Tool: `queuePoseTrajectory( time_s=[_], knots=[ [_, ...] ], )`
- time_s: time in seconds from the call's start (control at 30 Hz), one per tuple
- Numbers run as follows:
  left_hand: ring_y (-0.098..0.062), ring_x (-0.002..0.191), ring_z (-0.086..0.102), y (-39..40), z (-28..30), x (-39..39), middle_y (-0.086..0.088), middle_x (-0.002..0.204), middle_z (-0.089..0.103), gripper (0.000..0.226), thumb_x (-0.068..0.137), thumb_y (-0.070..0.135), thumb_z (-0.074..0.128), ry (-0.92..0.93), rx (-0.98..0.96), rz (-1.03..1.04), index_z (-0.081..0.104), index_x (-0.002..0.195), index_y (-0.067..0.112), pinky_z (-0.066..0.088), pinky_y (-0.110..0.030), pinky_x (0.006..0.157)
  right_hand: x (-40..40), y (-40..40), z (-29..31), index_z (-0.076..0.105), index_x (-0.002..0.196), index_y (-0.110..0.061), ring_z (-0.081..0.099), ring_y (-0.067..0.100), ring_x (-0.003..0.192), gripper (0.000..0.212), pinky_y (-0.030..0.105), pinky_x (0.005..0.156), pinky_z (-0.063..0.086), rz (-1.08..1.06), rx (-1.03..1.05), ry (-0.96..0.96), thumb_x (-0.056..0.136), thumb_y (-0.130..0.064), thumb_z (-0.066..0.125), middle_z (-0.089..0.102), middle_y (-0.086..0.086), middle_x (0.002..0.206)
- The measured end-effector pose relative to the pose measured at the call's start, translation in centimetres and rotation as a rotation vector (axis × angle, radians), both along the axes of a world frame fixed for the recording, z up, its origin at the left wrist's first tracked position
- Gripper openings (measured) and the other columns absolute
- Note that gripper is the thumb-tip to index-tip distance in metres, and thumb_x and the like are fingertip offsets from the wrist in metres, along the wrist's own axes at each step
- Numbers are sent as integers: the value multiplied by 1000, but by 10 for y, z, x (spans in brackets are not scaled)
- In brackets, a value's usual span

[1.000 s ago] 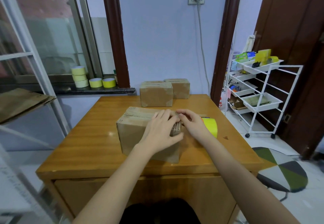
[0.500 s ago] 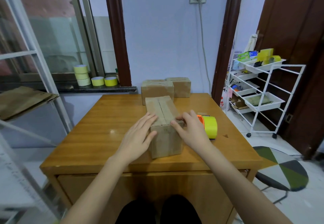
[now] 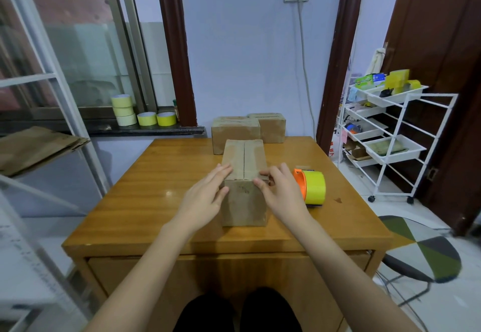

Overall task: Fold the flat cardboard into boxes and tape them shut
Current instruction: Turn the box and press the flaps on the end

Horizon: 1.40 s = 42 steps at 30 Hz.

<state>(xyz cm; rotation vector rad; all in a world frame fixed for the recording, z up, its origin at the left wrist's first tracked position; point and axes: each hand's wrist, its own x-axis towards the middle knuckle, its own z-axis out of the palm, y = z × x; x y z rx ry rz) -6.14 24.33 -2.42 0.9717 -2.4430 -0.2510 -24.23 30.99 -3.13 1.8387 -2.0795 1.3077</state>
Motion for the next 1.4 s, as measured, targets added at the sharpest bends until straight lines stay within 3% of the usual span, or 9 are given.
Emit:
queuePoseTrajectory(
  time_s=[0.27, 0.4, 0.5, 0.63, 0.7, 0.87, 1.13, 1.3, 1.4],
  knots=[
    [-7, 145, 13, 5, 0, -9, 13, 157, 17, 51, 103, 31, 35, 3, 4, 61, 21, 151, 28, 20, -32, 115, -4, -1, -5, 56, 128, -14, 56, 16, 97, 38, 29, 81, 50, -5, -22, 39, 96, -36, 53, 53, 1, 111],
    [-3, 143, 7, 8, 2, -7, 16, 155, 6, 63, 100, 36, 42, 31, -28, 118, 8, 152, 29, 13, -30, 117, -12, 15, -5, 56, 123, -7, 63, 21, 82, 32, 35, 63, 52, -29, -149, 222, 97, -26, 50, 60, 7, 103],
    [0, 137, 19, 24, 8, -18, 13, 152, 24, 54, 98, 27, 45, 177, -204, 53, 27, 149, 24, 25, -29, 111, -34, 36, -7, 58, 112, -4, 60, 19, 80, 22, 27, 58, 44, -148, -256, 145, 91, -12, 56, 58, 8, 100],
    [-16, 120, 53, 57, 1, -62, -2, 132, 57, 44, 89, 23, 41, 176, -394, -303, 57, 129, 14, 49, -30, 93, -72, 53, -20, 52, 115, -2, 56, 21, 91, 26, 32, 68, 42, -335, -146, -58, 90, -7, 57, 53, 11, 108],
    [-18, 121, 52, 72, -12, -92, -4, 135, 53, 46, 88, 25, 41, 82, -319, -370, 54, 131, 14, 49, -31, 94, -85, 58, -28, 49, 115, -2, 58, 28, 93, 27, 37, 72, 45, -374, -20, -108, 90, -11, 56, 52, 13, 111],
    [-27, 123, 46, 76, -40, -148, -9, 144, 31, 63, 92, 18, 50, -97, 41, -93, 21, 147, 9, 46, -38, 95, -100, 60, -50, 40, 124, -9, 60, 28, 93, 35, 42, 80, 49, -252, 346, -131, 94, -22, 52, 49, 9, 120],
    [-28, 103, 57, 50, -57, -184, -8, 120, 46, 37, 93, 11, 53, -69, 118, 84, 41, 128, 10, 49, -36, 82, -116, 45, -57, 41, 131, -9, 59, 23, 93, 45, 39, 85, 48, -199, 366, -246, 89, -17, 57, 49, 9, 122],
    [-29, 100, 55, 37, -70, -190, -10, 108, 54, 12, 89, 4, 56, 147, 284, 71, 61, 100, 4, 40, -31, 81, -118, 40, -62, 51, 107, -10, 53, 10, 81, 22, 23, 67, 38, -119, 326, -272, 86, -11, 56, 52, 8, 105],
    [-26, 92, 56, 35, -72, -187, -7, 95, 57, 6, 88, 5, 61, 249, 288, 26, 65, 92, 5, 41, -29, 75, -117, 43, -64, 52, 112, -11, 57, 11, 86, 26, 26, 74, 45, -82, 283, -309, 87, -10, 57, 52, 7, 106]
  ],
)
